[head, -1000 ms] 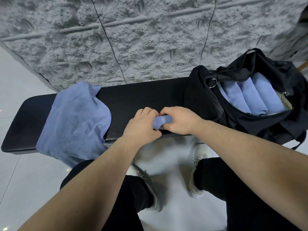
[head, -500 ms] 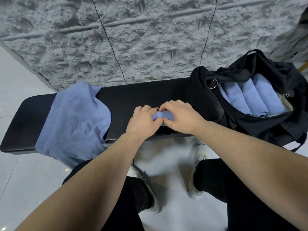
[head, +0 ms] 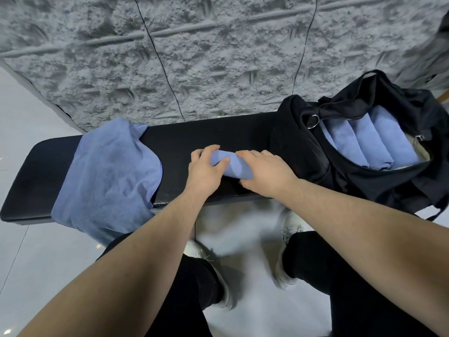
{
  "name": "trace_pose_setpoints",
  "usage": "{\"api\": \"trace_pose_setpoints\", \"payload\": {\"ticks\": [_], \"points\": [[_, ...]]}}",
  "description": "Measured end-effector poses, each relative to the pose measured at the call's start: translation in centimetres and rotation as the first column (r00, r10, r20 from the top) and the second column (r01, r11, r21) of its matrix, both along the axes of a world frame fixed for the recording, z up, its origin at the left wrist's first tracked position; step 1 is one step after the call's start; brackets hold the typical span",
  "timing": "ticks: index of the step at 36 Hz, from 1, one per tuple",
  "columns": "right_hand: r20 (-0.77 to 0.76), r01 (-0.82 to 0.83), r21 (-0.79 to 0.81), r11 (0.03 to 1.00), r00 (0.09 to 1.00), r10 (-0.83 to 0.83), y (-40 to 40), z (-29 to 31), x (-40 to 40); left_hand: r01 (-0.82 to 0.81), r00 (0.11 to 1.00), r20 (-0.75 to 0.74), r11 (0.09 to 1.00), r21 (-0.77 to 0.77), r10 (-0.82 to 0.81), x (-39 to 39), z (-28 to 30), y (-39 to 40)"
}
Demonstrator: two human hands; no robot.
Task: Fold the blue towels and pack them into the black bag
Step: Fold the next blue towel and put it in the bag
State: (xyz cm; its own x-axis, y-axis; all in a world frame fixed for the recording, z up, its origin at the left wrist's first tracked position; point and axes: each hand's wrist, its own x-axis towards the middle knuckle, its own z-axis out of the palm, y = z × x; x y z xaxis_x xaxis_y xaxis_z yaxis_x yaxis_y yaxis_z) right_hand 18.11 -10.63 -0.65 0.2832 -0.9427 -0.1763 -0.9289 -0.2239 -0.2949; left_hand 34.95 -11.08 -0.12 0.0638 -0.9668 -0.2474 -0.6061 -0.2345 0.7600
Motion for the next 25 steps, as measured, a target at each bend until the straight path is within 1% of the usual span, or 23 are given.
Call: {"api": "trace_pose_setpoints", "payload": {"ticks": [2, 4, 8, 11, 13, 15, 21, 23, 25], "points": [[0.033, 0.021, 0.010, 1.000, 0.999, -0.022, 0.0, 0.0, 0.3, -0.046, 0.997, -0.061, 0.999, 0.002, 0.046, -0.2, 0.2, 0.1], [0.101, 0.056, 0.036, 0.998, 0.993, -0.060, 0.1, 0.1, 0.5, -0.115, 0.983, -0.143, 0.993, 0.014, 0.116, -0.4, 0.4, 0.2], [0.199, 0.093, 0.045, 0.995, 0.975, -0.100, 0.4, 0.7, 0.8, -0.238, 0.917, -0.311, 0.968, 0.083, 0.252, -0.6, 0.8, 0.1], [0.242, 0.125, 0.029, 0.992, 0.962, -0.128, 0.7, 1.7, 0.9, -0.293, 0.838, -0.441, 0.947, 0.133, 0.321, -0.7, 1.1, 0.0], [0.276, 0.133, 0.013, 0.991, 0.952, -0.131, 1.1, 2.4, 1.1, -0.301, 0.757, -0.548, 0.934, 0.192, 0.357, -0.9, 1.6, 0.0], [0.299, 0.130, -0.003, 0.991, 0.946, -0.124, 1.7, 3.0, 1.4, -0.317, 0.673, -0.620, 0.915, 0.250, 0.403, -1.3, 2.3, 0.3], [0.351, 0.113, 0.029, 0.993, 0.929, -0.116, 3.9, 4.5, 2.3, -0.426, 0.503, -0.670, 0.831, 0.358, 0.546, -2.2, 4.2, 0.9], [0.407, 0.132, 0.063, 0.989, 0.902, -0.146, 4.6, 5.0, 2.4, -0.459, 0.482, -0.665, 0.811, 0.363, 0.571, -2.3, 4.8, 1.4], [0.498, 0.153, 0.147, 0.977, 0.842, -0.207, 5.3, 5.4, 2.3, -0.484, 0.477, -0.663, 0.802, 0.350, 0.577, -2.4, 5.0, 1.8]]}}
